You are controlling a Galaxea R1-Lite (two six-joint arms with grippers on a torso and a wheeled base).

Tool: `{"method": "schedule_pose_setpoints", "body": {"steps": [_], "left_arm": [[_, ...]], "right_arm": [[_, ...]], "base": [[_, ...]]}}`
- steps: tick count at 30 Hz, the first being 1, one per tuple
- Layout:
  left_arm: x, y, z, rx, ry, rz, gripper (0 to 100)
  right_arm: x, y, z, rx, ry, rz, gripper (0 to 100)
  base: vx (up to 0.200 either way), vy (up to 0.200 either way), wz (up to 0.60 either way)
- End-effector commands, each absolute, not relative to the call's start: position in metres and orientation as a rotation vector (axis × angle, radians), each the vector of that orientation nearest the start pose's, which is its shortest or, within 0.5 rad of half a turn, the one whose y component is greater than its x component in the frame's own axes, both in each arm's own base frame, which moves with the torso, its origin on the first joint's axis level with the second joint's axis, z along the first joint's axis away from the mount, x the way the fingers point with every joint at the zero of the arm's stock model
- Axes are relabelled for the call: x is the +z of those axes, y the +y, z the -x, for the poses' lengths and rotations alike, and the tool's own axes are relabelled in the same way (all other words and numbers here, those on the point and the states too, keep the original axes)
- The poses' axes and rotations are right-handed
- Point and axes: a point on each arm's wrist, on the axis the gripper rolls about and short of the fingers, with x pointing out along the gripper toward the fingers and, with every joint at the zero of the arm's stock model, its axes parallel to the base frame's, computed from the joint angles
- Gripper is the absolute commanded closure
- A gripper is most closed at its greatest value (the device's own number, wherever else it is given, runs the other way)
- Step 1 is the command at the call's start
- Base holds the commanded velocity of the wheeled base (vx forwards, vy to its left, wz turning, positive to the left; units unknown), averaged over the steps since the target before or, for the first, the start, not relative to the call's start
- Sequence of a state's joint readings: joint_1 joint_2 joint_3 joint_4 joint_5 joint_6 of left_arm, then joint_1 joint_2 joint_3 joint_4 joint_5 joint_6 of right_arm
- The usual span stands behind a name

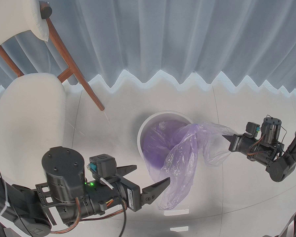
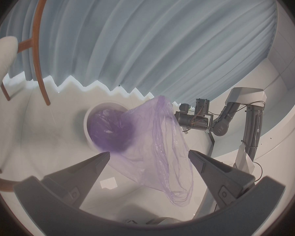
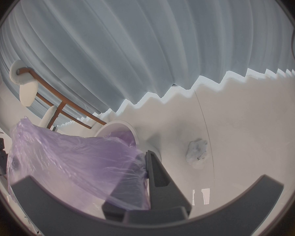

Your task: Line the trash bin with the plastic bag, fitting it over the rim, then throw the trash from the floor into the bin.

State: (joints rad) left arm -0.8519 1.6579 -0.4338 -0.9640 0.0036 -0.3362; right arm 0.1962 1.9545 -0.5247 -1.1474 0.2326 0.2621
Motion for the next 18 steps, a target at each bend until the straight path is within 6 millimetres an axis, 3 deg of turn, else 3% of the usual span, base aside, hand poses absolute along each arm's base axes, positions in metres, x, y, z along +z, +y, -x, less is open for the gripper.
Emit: {"method": "schedule_pose_setpoints", "body": {"steps": [1,7,8,14,18], "left_arm": [[0.119,-0.204,-0.178,-0.792,0.444,0.203,0],[0.102,-0.226,-0.203,-0.786,0.490,0.234,0],[0.098,-0.230,-0.210,-0.773,0.498,0.253,100],[0.093,-0.252,-0.232,-0.746,0.496,0.370,100],[0.107,-0.241,-0.251,-0.683,0.446,0.491,100]], "right_arm": [[0.089,0.066,-0.303,0.390,0.330,-0.249,100],[0.086,0.066,-0.301,0.388,0.342,-0.247,100],[0.086,0.066,-0.299,0.388,0.347,-0.247,100],[0.087,0.066,-0.299,0.371,0.340,-0.247,100],[0.094,0.066,-0.300,0.371,0.313,-0.252,100]], "base": [[0.000,0.000,0.00],[0.000,0.000,0.00],[0.000,0.000,0.00],[0.000,0.000,0.00],[0.000,0.000,0.00]]}}
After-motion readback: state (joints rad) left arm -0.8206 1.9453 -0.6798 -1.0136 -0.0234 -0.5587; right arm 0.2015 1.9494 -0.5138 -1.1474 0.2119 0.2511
